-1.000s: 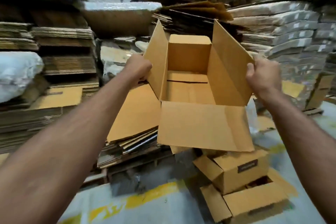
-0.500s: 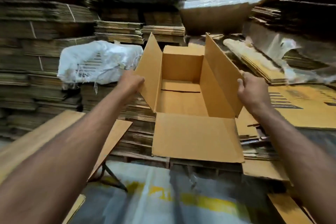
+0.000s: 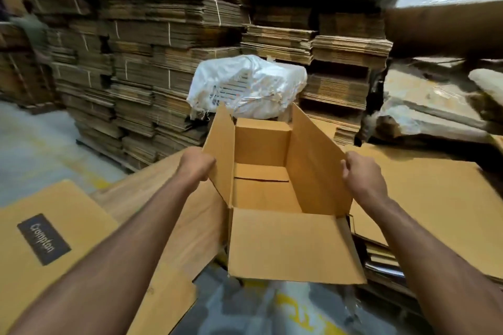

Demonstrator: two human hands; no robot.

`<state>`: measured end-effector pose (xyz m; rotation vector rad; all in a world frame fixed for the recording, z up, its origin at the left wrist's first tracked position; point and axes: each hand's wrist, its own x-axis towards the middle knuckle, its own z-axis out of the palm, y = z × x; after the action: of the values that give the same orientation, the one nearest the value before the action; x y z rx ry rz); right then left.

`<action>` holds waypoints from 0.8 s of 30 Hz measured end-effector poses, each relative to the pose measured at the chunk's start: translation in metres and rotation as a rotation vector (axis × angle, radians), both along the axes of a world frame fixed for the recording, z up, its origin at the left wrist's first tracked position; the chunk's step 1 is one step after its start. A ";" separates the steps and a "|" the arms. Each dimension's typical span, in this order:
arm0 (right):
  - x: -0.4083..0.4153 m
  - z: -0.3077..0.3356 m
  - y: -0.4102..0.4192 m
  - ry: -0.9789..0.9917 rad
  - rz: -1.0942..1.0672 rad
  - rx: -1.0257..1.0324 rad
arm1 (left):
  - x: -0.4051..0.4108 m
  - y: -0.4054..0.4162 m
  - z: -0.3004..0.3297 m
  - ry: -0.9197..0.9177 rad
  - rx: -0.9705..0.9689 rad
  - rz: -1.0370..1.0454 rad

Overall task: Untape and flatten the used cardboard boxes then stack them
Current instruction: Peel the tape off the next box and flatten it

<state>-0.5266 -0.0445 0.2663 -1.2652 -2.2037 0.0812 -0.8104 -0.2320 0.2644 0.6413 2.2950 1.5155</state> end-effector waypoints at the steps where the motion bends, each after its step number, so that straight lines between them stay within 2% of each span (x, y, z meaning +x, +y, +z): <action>1: -0.014 -0.004 0.000 -0.009 0.020 -0.011 | -0.011 -0.005 -0.005 -0.004 0.002 0.013; 7: -0.081 -0.031 0.009 -0.071 0.144 -0.063 | -0.051 -0.027 -0.033 -0.049 -0.025 0.107; 13: -0.132 -0.039 0.035 -0.139 0.366 -0.044 | -0.059 -0.020 -0.042 -0.032 -0.038 0.221; 24: -0.183 -0.054 0.112 -0.113 0.662 -0.126 | -0.065 0.008 -0.056 -0.026 -0.126 0.375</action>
<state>-0.7095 0.0675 0.2124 -0.5584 -2.6634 0.4188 -0.8752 -0.2236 0.2085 0.1597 2.5702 1.4993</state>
